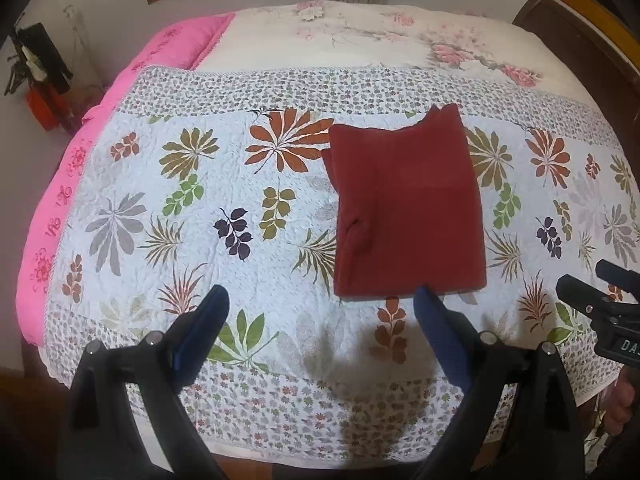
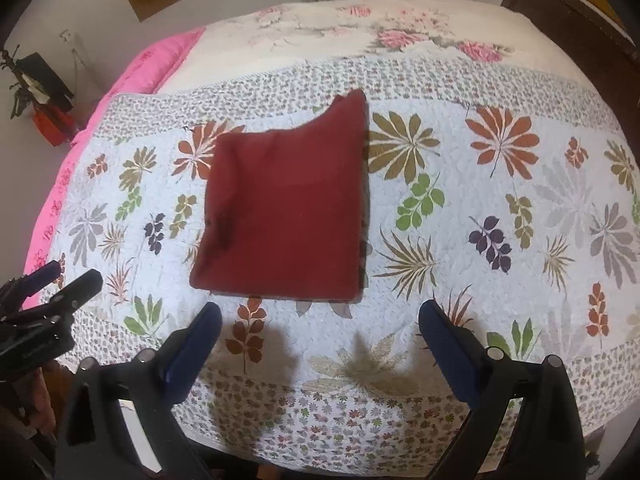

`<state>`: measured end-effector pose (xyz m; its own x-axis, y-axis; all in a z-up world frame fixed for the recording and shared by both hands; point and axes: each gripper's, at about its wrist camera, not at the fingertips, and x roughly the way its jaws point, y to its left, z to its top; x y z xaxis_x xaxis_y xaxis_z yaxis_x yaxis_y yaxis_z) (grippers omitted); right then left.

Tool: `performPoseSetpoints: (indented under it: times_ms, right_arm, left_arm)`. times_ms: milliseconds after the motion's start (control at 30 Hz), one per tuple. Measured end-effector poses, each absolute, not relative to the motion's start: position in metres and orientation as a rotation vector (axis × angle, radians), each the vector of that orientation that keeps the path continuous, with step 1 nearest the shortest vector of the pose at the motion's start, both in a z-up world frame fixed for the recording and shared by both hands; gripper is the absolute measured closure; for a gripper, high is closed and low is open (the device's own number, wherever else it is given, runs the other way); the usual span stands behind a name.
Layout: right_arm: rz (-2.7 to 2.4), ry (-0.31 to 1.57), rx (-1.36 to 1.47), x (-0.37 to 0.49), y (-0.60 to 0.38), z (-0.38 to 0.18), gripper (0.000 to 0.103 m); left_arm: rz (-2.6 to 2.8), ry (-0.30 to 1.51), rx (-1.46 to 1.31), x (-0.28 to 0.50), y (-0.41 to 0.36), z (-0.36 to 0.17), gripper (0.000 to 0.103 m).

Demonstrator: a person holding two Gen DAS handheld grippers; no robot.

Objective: Fold small clothes

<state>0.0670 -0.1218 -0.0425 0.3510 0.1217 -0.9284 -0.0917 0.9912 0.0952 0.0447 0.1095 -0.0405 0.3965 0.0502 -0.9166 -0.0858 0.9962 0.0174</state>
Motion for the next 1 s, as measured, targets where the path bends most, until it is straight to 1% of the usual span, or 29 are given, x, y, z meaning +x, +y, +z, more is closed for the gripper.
performPoseSetpoints:
  times_ms: [1000]
  right_arm:
    - [0.114, 1.216, -0.037, 0.053, -0.120, -0.045, 0.004]
  left_arm:
    - [0.111, 1.167, -0.006, 0.028, 0.110, -0.036, 0.010]
